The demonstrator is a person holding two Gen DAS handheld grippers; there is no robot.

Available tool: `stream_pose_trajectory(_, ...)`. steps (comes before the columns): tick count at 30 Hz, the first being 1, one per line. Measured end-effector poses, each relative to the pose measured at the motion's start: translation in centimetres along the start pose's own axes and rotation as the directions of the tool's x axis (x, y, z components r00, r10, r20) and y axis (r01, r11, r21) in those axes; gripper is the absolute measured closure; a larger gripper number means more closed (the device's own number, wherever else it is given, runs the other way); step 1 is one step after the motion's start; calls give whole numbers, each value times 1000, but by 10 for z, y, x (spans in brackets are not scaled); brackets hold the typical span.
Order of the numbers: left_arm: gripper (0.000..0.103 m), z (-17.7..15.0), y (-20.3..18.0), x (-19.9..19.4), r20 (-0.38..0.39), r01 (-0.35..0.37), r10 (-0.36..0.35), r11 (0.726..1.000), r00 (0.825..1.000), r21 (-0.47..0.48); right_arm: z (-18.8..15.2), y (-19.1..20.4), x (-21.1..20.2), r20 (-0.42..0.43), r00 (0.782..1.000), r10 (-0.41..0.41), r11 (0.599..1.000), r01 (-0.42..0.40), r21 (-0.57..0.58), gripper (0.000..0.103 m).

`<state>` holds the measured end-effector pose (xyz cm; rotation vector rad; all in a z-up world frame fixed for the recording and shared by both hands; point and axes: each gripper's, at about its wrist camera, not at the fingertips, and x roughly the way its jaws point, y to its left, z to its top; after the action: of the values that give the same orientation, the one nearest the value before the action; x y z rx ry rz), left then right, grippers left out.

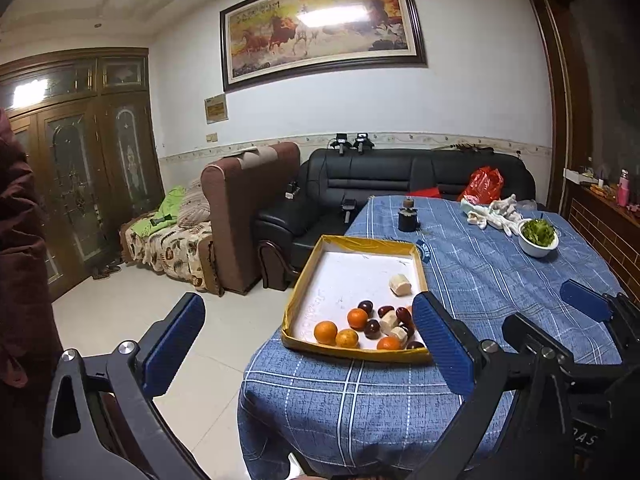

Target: Organize fruits

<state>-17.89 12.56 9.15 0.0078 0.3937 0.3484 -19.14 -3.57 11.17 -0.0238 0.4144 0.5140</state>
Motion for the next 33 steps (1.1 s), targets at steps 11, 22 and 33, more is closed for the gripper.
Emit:
stream_pose_trajectory(11,0,-4,2,2,-9,-4,4,1000,1000,-6,-7,3,6,-18,1000,13,1000,-13,6,14)
stream_pose_trajectory(22,0,-6,5,4,-12,-10,10,1000,1000,-11,-8,5,6,-21,1000,14,1000,-14,5,14)
stream_pose_trajectory(33,0,-9,5,4,-14,-11,11,1000,1000,-7,-10,5,8,-23,1000,16,1000,-15,5,14)
